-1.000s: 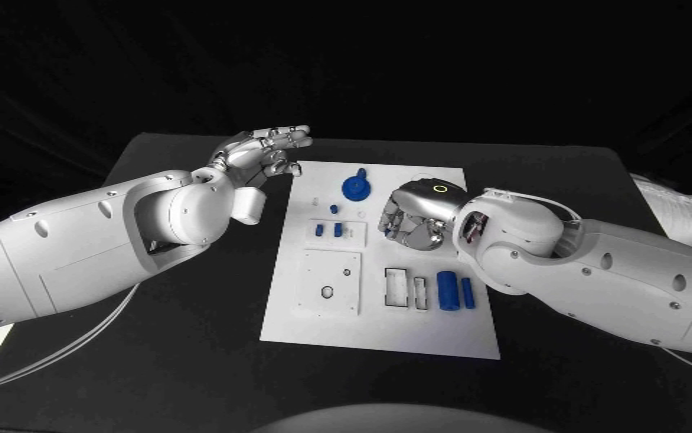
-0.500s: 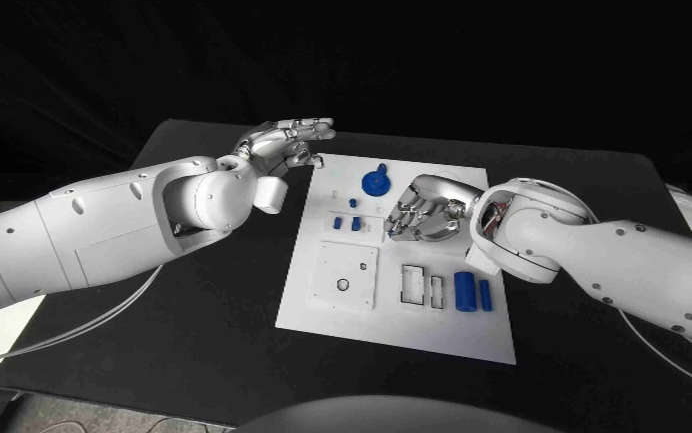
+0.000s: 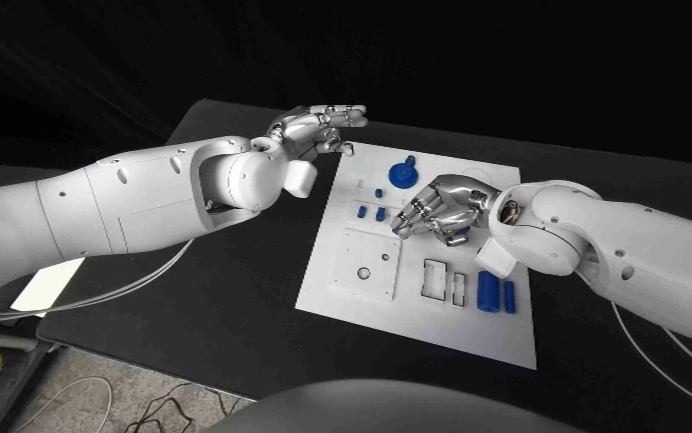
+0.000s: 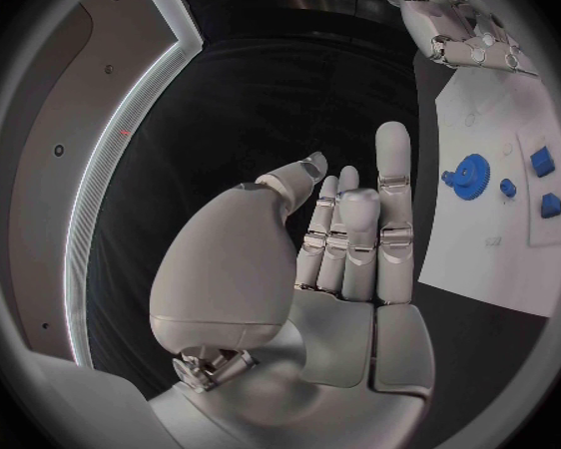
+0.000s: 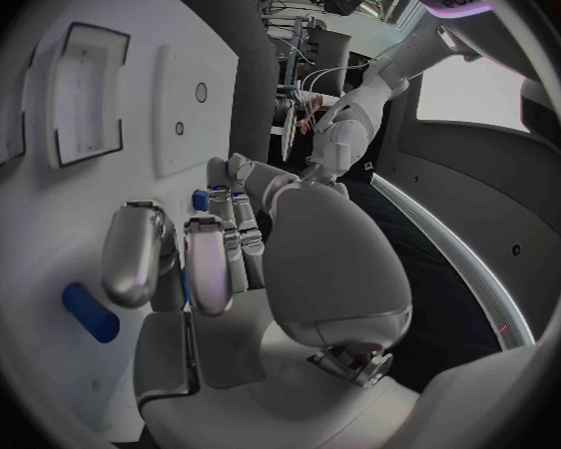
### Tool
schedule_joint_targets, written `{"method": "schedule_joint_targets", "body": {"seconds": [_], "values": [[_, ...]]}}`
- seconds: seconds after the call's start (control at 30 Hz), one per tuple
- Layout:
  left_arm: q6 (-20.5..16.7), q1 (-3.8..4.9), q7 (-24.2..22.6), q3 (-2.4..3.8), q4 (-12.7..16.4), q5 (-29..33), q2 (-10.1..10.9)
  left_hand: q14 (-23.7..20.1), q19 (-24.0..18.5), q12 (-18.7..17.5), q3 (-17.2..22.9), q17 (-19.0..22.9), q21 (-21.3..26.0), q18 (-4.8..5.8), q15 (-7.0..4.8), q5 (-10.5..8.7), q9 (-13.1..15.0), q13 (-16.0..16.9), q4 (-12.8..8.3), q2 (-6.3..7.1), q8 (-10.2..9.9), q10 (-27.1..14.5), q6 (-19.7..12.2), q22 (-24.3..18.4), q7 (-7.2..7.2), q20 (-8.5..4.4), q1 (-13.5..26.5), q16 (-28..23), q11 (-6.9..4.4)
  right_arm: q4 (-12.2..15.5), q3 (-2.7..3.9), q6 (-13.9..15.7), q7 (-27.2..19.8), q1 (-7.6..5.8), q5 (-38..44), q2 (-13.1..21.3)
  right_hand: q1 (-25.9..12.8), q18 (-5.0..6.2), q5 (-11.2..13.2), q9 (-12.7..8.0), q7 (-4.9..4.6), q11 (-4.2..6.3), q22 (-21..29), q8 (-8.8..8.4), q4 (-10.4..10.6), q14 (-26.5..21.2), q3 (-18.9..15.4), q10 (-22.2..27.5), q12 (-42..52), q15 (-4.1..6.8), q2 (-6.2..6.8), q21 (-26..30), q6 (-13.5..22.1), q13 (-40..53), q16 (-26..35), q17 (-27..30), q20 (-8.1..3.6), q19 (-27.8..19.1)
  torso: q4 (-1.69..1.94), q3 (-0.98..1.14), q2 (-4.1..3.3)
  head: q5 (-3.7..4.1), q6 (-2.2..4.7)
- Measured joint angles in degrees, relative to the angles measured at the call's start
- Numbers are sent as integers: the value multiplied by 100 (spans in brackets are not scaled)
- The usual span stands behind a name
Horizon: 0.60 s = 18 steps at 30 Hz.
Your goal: Assemble the parts on the task board
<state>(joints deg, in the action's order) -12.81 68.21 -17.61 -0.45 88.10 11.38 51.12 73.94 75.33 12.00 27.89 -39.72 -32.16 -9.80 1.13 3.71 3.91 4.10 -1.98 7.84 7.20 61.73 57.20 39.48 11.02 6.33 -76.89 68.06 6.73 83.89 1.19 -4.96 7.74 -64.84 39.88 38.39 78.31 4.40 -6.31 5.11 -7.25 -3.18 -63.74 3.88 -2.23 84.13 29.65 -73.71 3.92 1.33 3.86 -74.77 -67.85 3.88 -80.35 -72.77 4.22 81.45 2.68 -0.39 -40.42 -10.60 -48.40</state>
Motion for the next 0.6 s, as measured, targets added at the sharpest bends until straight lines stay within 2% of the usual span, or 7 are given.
{"method": "schedule_joint_targets", "body": {"seconds": [0.47,0.6], "values": [[-20,1,6,0,28,0,-2,0,0,-1,-16,9,0,0,0,0,0,0,-16,0,0,0,0,0,0,0,0,0,0,-186,-58,-466,149,-40,-748,-184,-38,-1,-1,-4,0,-2,5,-15,-16,0,-17,2,-11,0,-9,0,1,0,0,17,0,0,-9,-2,-2,-243,-142],[-26,2,7,0,34,0,-4,0,0,22,-16,9,0,-1,0,0,0,0,-16,0,0,-12,-12,0,12,0,0,0,-12,-204,-74,-539,257,-57,-768,-208,-38,0,-1,-6,0,-11,5,-21,-15,0,-17,11,-22,0,-9,0,1,0,0,17,0,0,-9,1,-2,-276,-154]]}}
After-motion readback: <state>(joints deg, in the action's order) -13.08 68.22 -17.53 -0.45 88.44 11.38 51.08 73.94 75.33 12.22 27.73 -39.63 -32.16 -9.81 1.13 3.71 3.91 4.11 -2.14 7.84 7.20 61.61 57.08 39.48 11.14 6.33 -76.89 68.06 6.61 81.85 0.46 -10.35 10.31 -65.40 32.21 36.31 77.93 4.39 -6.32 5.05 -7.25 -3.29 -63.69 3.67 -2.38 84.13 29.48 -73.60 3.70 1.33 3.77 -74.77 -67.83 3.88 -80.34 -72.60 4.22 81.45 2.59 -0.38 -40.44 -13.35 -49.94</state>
